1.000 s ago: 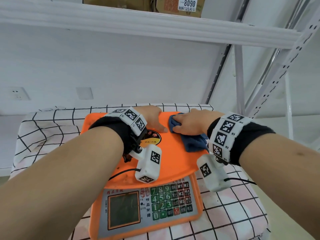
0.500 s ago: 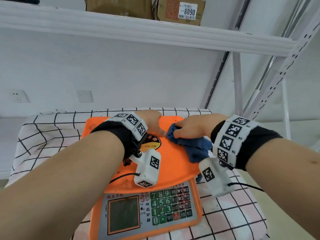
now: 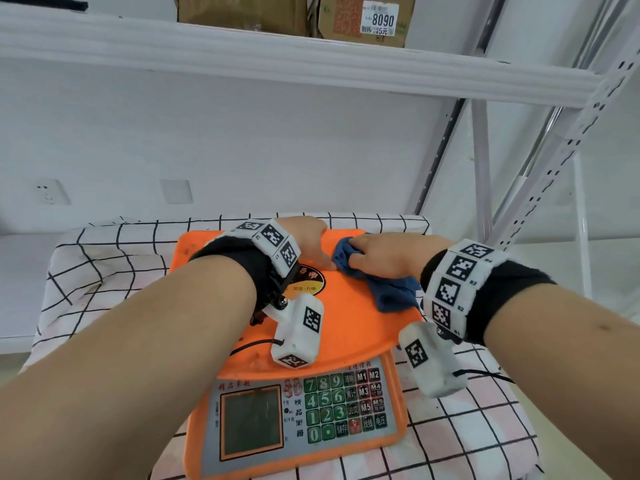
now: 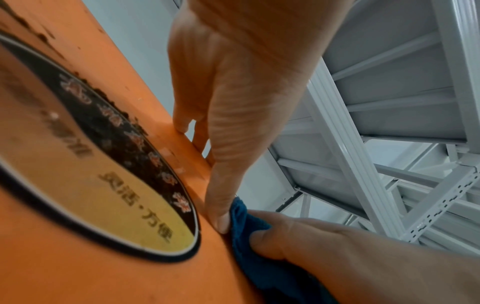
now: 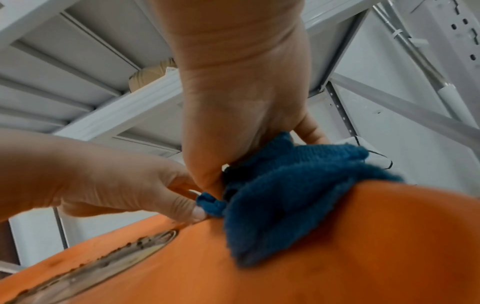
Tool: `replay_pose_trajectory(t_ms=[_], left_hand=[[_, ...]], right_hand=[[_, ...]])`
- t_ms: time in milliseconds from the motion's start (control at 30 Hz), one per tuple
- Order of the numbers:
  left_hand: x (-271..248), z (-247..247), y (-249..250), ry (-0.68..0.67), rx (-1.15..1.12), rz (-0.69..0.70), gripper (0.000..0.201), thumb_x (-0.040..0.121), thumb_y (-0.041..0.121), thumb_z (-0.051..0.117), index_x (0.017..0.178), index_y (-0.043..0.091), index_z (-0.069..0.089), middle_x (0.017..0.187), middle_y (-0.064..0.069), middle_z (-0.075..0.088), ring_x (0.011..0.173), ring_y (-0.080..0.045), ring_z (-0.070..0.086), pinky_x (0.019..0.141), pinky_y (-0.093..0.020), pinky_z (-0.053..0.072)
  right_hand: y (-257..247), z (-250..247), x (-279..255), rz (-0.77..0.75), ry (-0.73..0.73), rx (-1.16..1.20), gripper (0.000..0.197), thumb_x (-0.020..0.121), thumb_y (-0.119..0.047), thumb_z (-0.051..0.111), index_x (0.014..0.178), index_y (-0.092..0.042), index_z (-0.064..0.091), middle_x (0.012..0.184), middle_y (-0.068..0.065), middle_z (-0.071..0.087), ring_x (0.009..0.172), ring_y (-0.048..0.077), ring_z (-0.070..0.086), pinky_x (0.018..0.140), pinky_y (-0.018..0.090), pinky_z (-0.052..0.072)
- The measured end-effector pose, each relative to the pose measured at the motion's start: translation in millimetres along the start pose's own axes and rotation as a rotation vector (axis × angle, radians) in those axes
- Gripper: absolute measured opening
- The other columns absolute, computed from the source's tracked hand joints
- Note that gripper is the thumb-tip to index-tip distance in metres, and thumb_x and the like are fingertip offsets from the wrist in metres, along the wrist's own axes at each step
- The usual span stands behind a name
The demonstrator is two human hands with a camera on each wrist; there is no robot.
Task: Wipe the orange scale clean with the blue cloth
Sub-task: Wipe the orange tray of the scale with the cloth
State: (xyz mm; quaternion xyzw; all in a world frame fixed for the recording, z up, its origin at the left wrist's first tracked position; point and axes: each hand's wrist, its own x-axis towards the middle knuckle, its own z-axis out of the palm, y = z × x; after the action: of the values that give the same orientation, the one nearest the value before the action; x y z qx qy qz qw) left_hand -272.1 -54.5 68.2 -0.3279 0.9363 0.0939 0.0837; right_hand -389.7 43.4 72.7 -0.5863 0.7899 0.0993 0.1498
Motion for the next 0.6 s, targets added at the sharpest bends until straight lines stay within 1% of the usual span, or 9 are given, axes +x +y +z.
replay_pose_trajectory(t_ms=[67,100,133,200,267,333,400,533,600], left_hand=[[-0.2,0.2,-0.5,0.010,-0.002,0.002,0.051,0.083,0.048,0.064,0.114,0.011,0.051,0.113,-0.003,0.058,0.098,-0.021,0.055,0.074,-0.028,0.038],[0.1,0.5,-0.8,0.015,-0.001,0.003,0.051,0.083,0.048,0.064,0.114,0.011,0.051,0.113,-0.004,0.058,0.095,-0.020,0.055,0.073,-0.028,0.038],[0.0,0.4,-0.5,0.022,-0.002,0.009,0.049,0.082,0.048,0.064,0.112,0.010,0.051,0.111,-0.004,0.059,0.092,-0.020,0.054,0.072,-0.028,0.038],[0.3,0.6,-0.6,0.016,-0.002,0.006,0.048,0.083,0.047,0.064,0.110,0.010,0.050,0.107,-0.004,0.058,0.089,-0.018,0.051,0.071,-0.028,0.037],[1.7,1.1,-2.4,0.012,-0.003,0.005,0.048,0.083,0.049,0.063,0.109,0.011,0.048,0.113,-0.005,0.058,0.091,-0.019,0.052,0.074,-0.029,0.039],[2.2,1.2,-3.9,0.007,-0.011,0.002,0.056,0.082,0.051,0.063,0.117,0.010,0.047,0.123,-0.005,0.056,0.101,-0.020,0.054,0.082,-0.031,0.044],[1.4,1.1,-4.4,0.009,-0.009,-0.014,0.070,0.081,0.054,0.063,0.133,0.011,0.043,0.132,-0.004,0.052,0.116,-0.022,0.052,0.095,-0.035,0.044],[1.6,0.1,-3.6,0.016,-0.021,-0.022,0.074,0.081,0.053,0.064,0.139,0.014,0.038,0.135,-0.003,0.051,0.120,-0.022,0.052,0.097,-0.034,0.044],[2.4,0.4,-3.7,0.009,-0.032,-0.021,0.074,0.081,0.051,0.066,0.139,0.013,0.038,0.135,-0.004,0.052,0.120,-0.022,0.052,0.099,-0.035,0.043]], right_hand=[[1.4,-0.2,-0.9,0.007,-0.007,0.015,0.034,0.094,-0.040,0.036,0.120,-0.023,0.050,0.118,0.003,0.058,0.099,0.020,0.052,0.085,0.031,0.038],[1.8,0.2,-2.2,0.000,-0.005,0.002,0.036,0.094,-0.042,0.036,0.121,-0.024,0.050,0.121,0.003,0.056,0.101,0.020,0.051,0.086,0.032,0.038],[1.8,0.6,-4.2,-0.008,0.009,-0.035,0.039,0.094,-0.046,0.034,0.123,-0.024,0.049,0.127,0.002,0.051,0.106,0.022,0.049,0.089,0.034,0.037],[1.5,4.1,-10.0,-0.016,0.072,-0.136,0.044,0.096,-0.049,0.026,0.125,-0.026,0.049,0.142,-0.001,0.033,0.120,0.026,0.038,0.093,0.041,0.034],[2.3,7.2,-14.3,0.013,0.113,-0.204,0.041,0.097,-0.045,0.022,0.121,-0.029,0.051,0.144,0.000,0.025,0.121,0.028,0.032,0.093,0.044,0.032],[4.3,6.4,-13.8,0.082,0.090,-0.254,0.043,0.097,-0.043,0.019,0.129,-0.033,0.046,0.138,0.004,0.030,0.120,0.030,0.033,0.092,0.045,0.032],[5.1,2.3,-7.6,0.137,0.053,-0.268,0.045,0.097,-0.043,0.018,0.136,-0.035,0.038,0.134,0.006,0.034,0.119,0.031,0.038,0.091,0.045,0.034],[2.1,-5.8,2.5,0.099,0.061,-0.343,0.046,0.099,-0.041,0.017,0.141,-0.031,0.032,0.131,0.007,0.042,0.110,0.025,0.050,0.078,0.035,0.032],[3.4,-7.4,3.2,0.075,0.077,-0.385,0.046,0.099,-0.043,0.015,0.143,-0.035,0.028,0.132,0.006,0.044,0.112,0.023,0.050,0.076,0.033,0.029]])
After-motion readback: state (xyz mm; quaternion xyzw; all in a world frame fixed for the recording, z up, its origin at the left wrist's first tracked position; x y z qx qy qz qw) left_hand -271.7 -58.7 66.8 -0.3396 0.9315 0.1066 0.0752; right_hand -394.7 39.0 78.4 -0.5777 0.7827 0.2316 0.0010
